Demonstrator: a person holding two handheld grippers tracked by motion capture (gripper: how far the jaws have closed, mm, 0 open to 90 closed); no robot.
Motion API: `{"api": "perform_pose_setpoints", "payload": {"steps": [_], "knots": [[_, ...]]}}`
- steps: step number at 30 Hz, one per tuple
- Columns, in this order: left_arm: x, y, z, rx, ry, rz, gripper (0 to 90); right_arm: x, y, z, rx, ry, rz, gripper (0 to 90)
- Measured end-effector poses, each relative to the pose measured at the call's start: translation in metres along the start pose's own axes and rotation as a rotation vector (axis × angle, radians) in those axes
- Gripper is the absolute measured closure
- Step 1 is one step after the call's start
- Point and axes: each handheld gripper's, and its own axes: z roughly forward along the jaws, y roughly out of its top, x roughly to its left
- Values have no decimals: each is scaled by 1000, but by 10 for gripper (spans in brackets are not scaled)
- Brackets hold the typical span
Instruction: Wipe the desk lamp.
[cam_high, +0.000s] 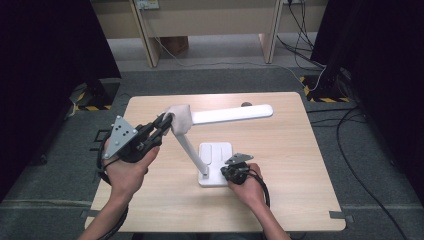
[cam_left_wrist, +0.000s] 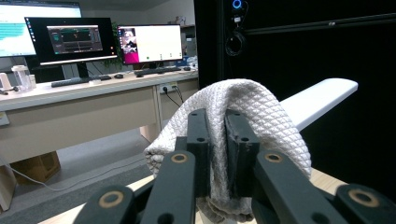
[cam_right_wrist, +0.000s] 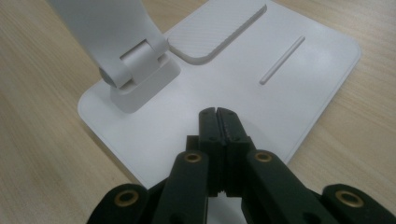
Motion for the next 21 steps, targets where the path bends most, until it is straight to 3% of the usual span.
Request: {"api": "perform_pose_setpoints", "payload": {"steps": [21], "knots": [[-16,1,14,0,-32,4,815,3,1,0,10,-16,-21,900]]}}
